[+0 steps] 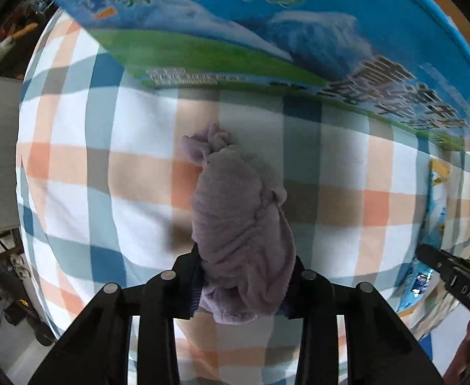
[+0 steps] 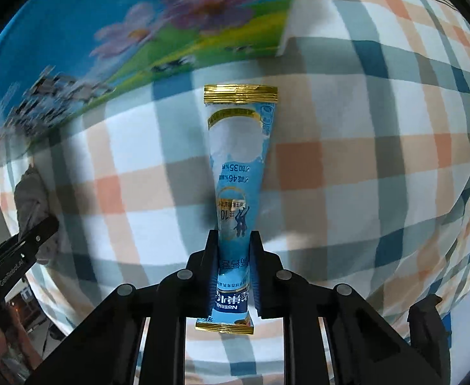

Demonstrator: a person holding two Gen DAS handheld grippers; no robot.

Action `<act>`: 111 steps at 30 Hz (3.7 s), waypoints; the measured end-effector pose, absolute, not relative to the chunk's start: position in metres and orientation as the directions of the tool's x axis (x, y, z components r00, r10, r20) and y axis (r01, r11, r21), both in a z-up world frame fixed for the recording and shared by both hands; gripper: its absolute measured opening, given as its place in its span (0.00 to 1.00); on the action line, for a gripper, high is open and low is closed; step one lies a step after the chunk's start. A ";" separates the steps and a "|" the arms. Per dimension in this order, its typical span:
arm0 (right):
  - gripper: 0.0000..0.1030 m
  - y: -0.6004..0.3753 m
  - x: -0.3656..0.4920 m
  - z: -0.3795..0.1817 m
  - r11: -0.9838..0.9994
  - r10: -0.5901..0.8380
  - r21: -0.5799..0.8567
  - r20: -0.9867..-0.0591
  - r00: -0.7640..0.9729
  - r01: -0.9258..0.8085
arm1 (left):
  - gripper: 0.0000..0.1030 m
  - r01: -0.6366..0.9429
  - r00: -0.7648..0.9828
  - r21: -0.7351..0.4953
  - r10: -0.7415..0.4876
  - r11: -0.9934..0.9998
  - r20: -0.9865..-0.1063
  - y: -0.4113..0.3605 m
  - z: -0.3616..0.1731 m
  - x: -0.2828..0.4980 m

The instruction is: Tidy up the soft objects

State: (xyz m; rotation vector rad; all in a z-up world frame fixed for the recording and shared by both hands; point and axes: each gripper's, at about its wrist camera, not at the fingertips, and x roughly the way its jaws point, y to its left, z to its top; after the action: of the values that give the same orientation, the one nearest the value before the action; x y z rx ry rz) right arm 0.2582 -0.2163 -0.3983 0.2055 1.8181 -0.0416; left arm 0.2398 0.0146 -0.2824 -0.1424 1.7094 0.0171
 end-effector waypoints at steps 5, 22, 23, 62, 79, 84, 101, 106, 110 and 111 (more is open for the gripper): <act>0.16 -0.203 0.246 -0.390 0.983 0.152 0.121 -0.959 -0.241 0.138 | 0.30 -0.126 -0.108 -0.125 -0.139 0.984 -0.984 0.008 -0.265 0.218; 0.16 -0.174 0.257 -0.245 0.943 0.326 0.331 -0.940 -0.102 -0.027 | 0.30 -0.044 0.162 -0.282 -0.272 0.958 -0.949 0.012 -0.100 0.263; 0.16 -0.170 0.262 -0.235 0.940 0.335 0.339 -0.938 -0.090 -0.036 | 0.30 -0.044 0.171 -0.280 -0.269 0.959 -0.948 0.016 -0.098 0.275; 0.27 -0.091 0.478 -0.328 0.954 0.276 0.293 -0.939 -0.204 -0.058 | 0.42 -0.191 -0.217 -0.186 -0.226 0.964 -0.950 0.035 -0.243 0.443; 0.94 -0.117 0.463 -0.312 0.986 0.142 0.152 -0.981 -0.135 -0.069 | 0.90 -0.174 -0.070 -0.131 -0.145 0.976 -0.987 0.038 -0.205 0.428; 0.98 -0.131 0.452 -0.305 0.993 0.091 0.098 -0.991 -0.099 -0.061 | 0.90 -0.162 -0.003 -0.103 -0.105 0.981 -0.994 0.038 -0.190 0.409; 0.99 -0.157 0.398 -0.228 0.996 0.080 0.076 -0.992 0.103 -0.042 | 0.90 -0.140 0.302 -0.047 -0.003 0.989 -0.953 0.025 -0.076 0.342; 0.99 -0.167 0.368 -0.181 0.994 0.107 0.100 -0.975 0.193 -0.043 | 0.90 -0.129 0.394 -0.037 0.017 0.991 -0.919 0.016 -0.030 0.306; 1.00 -0.175 0.341 -0.144 0.993 0.115 0.107 -0.955 0.272 -0.045 | 0.90 -0.140 0.441 -0.022 0.042 0.990 -0.897 0.011 -0.001 0.278; 1.00 -0.177 0.331 -0.133 0.993 0.117 0.107 -0.949 0.293 -0.049 | 0.90 -0.143 0.452 -0.020 0.048 0.989 -0.891 0.011 0.006 0.271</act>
State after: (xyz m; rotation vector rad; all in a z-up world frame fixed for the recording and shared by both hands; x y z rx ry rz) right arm 0.3313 -0.1768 -0.1327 0.0616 1.2685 0.1103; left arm 0.2711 0.0106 0.0061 -0.0966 1.0964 0.1183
